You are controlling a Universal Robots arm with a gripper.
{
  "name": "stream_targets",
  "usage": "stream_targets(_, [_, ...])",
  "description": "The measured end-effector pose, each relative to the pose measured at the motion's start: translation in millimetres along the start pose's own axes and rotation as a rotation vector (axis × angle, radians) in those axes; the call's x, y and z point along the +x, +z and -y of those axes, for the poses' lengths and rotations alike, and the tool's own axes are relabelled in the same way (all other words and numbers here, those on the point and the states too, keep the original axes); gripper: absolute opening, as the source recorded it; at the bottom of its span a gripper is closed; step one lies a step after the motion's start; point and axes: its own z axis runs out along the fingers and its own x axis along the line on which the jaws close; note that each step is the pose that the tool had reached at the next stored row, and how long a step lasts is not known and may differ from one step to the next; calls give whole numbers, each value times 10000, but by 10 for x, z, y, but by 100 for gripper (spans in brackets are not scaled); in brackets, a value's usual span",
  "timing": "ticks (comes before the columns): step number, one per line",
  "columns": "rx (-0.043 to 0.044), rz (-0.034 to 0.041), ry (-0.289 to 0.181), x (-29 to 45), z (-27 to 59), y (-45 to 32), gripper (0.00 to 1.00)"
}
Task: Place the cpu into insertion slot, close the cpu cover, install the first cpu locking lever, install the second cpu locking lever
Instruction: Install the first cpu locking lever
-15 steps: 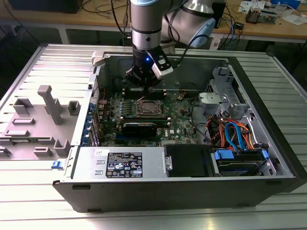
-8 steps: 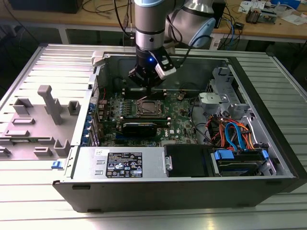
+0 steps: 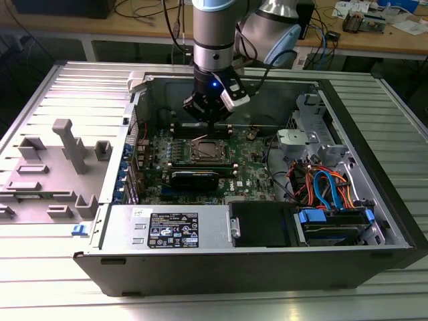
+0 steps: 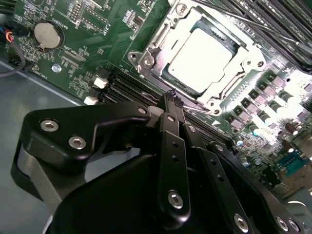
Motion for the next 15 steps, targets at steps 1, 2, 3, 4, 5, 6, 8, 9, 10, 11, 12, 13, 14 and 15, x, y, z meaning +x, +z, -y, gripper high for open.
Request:
stream_targets(1, [-21, 2, 2, -17, 1, 12, 11])
stream_targets(2, [-42, 2, 3, -24, 2, 17, 11])
stream_targets(3, [-83, 5, 6, -30, 2, 24, 11])
stream_targets(4, [-126, 9, 9, -37, 2, 31, 11])
stream_targets(5, [-139, 10, 10, -41, 2, 36, 11])
stream_targets(6, [-141, 12, 12, -42, 2, 41, 11])
stream_targets(8, [-140, 10, 13, -42, 2, 51, 11])
stream_targets(9, [-140, 10, 11, -44, 2, 56, 11])
stream_targets(10, [-140, 9, 10, -46, 2, 62, 11])
stream_targets(11, [-140, 9, 10, -50, 2, 68, 11])
stream_targets(12, [-140, 10, 12, -54, 2, 75, 11])
stream_targets(13, [-139, 9, 12, -59, 3, 82, 11])
stream_targets(14, [-139, 10, 12, -61, 3, 90, 11])
stream_targets(15, [-140, 10, 12, -67, 3, 107, 11])
